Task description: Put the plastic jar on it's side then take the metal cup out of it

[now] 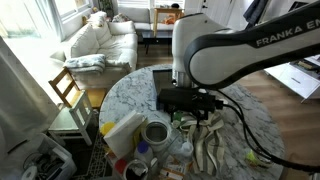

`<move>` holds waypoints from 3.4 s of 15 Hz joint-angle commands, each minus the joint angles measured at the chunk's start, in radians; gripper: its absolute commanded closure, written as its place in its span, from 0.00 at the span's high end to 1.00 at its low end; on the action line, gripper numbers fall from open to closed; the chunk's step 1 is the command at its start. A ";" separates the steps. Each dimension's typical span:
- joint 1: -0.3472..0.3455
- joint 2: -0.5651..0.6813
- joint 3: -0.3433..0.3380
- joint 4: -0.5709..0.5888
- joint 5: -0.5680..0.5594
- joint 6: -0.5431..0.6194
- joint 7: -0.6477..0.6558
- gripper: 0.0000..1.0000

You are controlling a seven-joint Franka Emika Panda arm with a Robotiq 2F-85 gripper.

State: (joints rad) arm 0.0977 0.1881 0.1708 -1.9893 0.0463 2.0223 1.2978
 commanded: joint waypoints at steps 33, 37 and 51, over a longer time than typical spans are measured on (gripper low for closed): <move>0.046 0.201 -0.090 0.090 0.271 0.387 0.426 0.83; 0.044 0.215 -0.091 0.106 0.287 0.391 0.449 0.57; 0.035 0.186 -0.079 0.123 0.313 0.335 0.431 0.01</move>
State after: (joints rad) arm 0.1440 0.3949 0.0988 -1.8682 0.3473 2.4011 1.7523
